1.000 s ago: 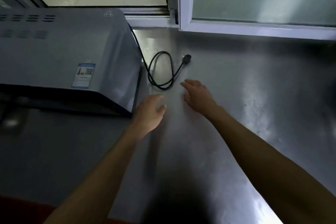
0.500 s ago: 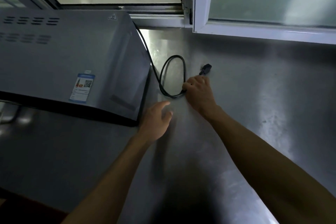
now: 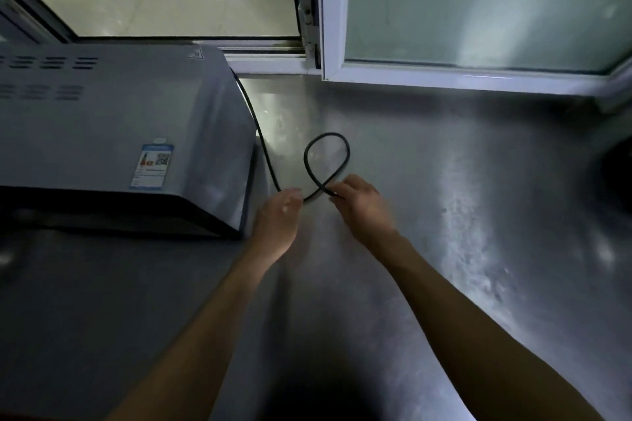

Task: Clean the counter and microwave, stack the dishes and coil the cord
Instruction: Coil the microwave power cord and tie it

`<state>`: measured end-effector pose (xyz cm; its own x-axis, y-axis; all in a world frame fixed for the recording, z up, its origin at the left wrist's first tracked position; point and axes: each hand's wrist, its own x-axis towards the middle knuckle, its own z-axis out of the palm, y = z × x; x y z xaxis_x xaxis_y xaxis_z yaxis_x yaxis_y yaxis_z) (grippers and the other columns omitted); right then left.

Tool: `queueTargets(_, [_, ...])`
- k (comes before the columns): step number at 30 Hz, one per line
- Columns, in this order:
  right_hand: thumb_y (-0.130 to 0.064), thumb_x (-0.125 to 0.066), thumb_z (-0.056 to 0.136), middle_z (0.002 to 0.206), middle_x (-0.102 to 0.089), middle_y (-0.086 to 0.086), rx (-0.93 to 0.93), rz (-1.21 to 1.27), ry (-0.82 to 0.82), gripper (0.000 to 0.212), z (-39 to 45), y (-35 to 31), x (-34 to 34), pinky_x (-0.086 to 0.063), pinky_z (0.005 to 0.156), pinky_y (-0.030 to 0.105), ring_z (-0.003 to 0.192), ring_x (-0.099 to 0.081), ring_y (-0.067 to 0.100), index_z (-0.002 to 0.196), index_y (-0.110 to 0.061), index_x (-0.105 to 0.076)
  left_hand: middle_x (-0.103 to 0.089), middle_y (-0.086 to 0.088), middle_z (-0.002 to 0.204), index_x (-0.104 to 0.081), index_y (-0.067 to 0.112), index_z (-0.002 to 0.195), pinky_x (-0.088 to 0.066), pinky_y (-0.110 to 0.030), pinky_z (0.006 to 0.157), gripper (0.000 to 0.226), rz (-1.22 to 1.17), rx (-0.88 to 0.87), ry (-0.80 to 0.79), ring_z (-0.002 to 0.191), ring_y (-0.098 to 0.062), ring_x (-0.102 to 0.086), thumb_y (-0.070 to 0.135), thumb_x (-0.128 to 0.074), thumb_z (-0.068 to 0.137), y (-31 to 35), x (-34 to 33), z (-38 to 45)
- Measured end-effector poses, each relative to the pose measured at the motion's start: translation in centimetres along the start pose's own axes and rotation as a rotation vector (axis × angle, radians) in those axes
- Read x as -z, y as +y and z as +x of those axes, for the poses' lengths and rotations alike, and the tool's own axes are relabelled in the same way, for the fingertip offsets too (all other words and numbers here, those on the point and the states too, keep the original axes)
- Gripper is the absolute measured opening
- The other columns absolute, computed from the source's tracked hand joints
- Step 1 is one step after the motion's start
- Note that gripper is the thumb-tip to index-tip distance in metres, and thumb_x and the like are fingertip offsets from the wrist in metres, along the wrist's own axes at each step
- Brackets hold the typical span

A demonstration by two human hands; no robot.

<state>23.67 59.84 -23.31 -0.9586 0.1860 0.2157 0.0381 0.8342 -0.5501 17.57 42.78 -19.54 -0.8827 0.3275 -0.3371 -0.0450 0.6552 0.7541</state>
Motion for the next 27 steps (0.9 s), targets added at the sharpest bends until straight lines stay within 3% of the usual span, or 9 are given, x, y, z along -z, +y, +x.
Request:
queueTargets(2, [-0.017,-0.062,0.088,0.092,-0.064,0.013,0.005,0.016,0.008,0.02,-1.4,-1.4,0.7,-0.055,0.067,0.044,0.08,-0.063,0.038,0.105,-0.011,-0.07,-0.071,-0.002,0.101,-0.07,0.016,0.101,-0.048,-0.035,0.078,0.037,-0.079,-0.026,-0.004,0.095,-0.015,-0.064,0.037,-0.04,0.102,1.3,0.6,-0.5])
queueTargets(6, [-0.02,-0.059,0.092,0.092,-0.063,0.01,0.003,-0.017,0.055,0.018,-4.3,-4.5,1.5,-0.052,0.07,0.044,0.082,-0.061,0.034,0.105,-0.012,-0.07,-0.075,0.001,0.102,-0.07,0.021,0.104,-0.055,-0.036,0.089,0.03,-0.419,-0.019,-0.093,0.102,-0.013,-0.069,0.039,-0.045,0.101,3.4,2.0,-1.5])
queueTargets(12, [-0.017,-0.062,0.093,0.093,-0.061,0.006,-0.032,0.019,0.148,0.014,-7.5,-9.3,1.6,-0.05,0.07,0.04,0.081,-0.06,0.028,0.104,-0.01,-0.068,-0.076,-0.002,0.082,-0.068,0.02,0.102,-0.053,-0.04,0.089,0.015,-0.484,-0.18,-0.181,0.086,-0.021,-0.073,0.031,-0.059,0.098,4.4,4.8,-4.2])
queueTargets(17, [-0.017,-0.065,0.093,0.096,-0.063,0.004,-0.062,0.103,0.192,0.012,-7.9,-12.6,1.7,-0.052,0.072,0.034,0.083,-0.062,0.021,0.105,-0.013,-0.069,-0.07,-0.024,0.095,-0.064,0.004,0.116,-0.054,-0.038,0.083,0.021,-0.615,-0.223,-0.275,0.091,-0.036,-0.07,0.005,-0.048,0.102,4.6,8.3,-7.5])
queueTargets(19, [-0.019,-0.067,0.094,0.098,-0.065,0.001,-0.147,0.143,0.253,0.014,-7.7,-13.5,2.0,-0.053,0.073,0.034,0.083,-0.062,0.012,0.106,-0.014,-0.071,-0.07,-0.028,0.101,-0.061,-0.001,0.122,-0.051,-0.039,0.085,0.025,-0.57,-0.293,-0.283,0.096,-0.038,-0.069,0.004,-0.047,0.102,4.1,10.0,-7.8])
queueTargets(21, [-0.02,-0.066,0.094,0.103,-0.067,0.0,-0.314,0.199,0.343,0.02,-7.2,-14.3,2.5,-0.056,0.075,0.036,0.084,-0.063,0.007,0.113,-0.014,-0.069,-0.072,-0.019,0.101,-0.062,0.001,0.124,-0.05,-0.037,0.088,0.026,-0.499,-0.373,-0.301,0.096,-0.028,-0.071,0.006,-0.048,0.103,3.7,11.9,-7.9])
queueTargets(25, [-0.025,-0.064,0.095,0.126,-0.063,-0.003,-0.633,0.352,0.456,0.048,-5.1,-15.6,4.1,-0.056,0.086,0.032,0.103,-0.061,0.01,0.141,-0.018,-0.052,-0.075,-0.011,0.099,-0.064,0.003,0.122,-0.051,-0.019,0.082,0.025,-0.454,-0.488,-0.301,0.095,-0.018,-0.072,0.006,-0.049,0.102,2.7,15.2,-8.5])
queueTargets(27, [-0.03,-0.063,0.096,0.135,-0.058,0.0,-0.702,0.368,0.436,0.057,-3.9,-16.2,4.7,-0.05,0.089,0.028,0.112,-0.058,0.013,0.148,-0.017,-0.043,-0.075,-0.011,0.101,-0.065,0.004,0.121,-0.052,-0.019,0.081,0.025,-0.478,-0.521,-0.296,0.097,-0.018,-0.072,0.006,-0.05,0.101,2.2,16.5,-9.1])
